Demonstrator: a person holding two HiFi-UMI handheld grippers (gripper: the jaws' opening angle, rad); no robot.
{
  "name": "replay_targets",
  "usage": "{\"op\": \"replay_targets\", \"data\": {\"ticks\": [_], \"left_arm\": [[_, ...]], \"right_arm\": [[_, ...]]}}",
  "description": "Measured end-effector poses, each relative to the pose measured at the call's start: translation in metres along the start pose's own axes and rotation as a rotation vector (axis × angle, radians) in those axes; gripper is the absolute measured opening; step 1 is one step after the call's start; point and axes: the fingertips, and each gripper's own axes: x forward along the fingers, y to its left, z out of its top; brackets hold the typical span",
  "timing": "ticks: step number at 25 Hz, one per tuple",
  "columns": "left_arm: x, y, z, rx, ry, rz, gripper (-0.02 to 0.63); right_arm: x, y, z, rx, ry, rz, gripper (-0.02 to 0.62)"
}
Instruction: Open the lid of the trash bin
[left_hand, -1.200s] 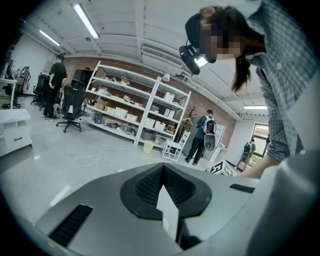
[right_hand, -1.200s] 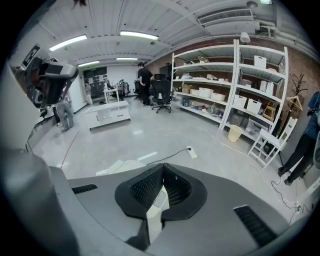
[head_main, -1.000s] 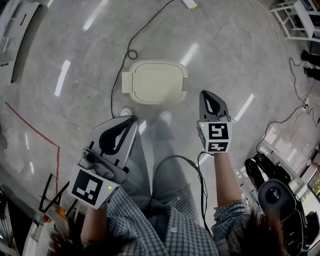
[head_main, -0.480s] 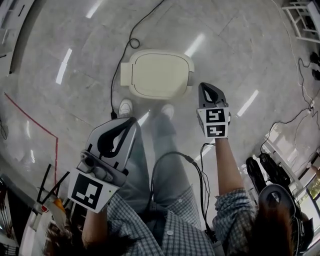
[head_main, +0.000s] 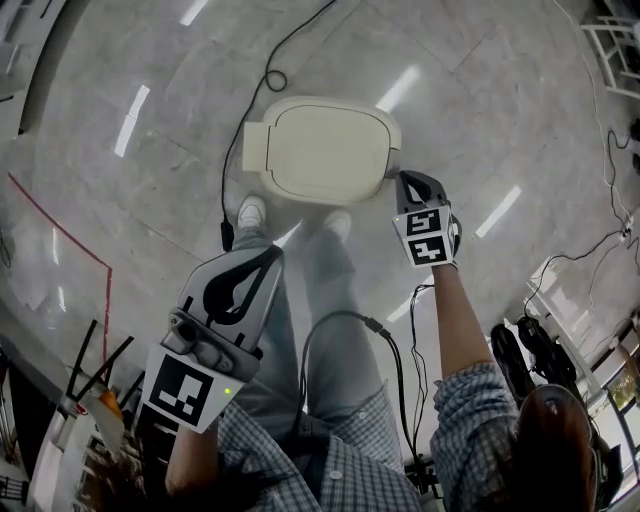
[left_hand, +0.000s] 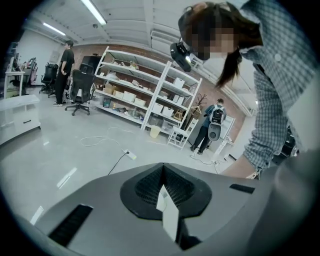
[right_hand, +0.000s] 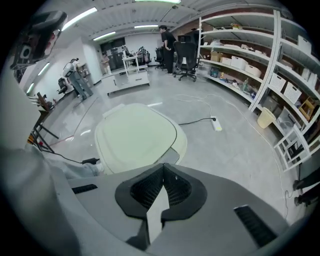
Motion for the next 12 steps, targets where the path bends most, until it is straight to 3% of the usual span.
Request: {"op": "replay_targets", "data": {"ticks": [6, 12], "left_arm": [[-0.002, 0.002, -0.006, -0.016, 0.01, 0.006, 0.0], [-0.002, 0.003, -0.006, -0.016, 0.004, 0.009, 0.0]], "right_arm": [[0.02, 0.008, -0.014, -0.046, 0.068, 0.039, 0.018], [0.025, 0.005, -0.018, 0.02, 0.082, 0.022, 0.018]]}}
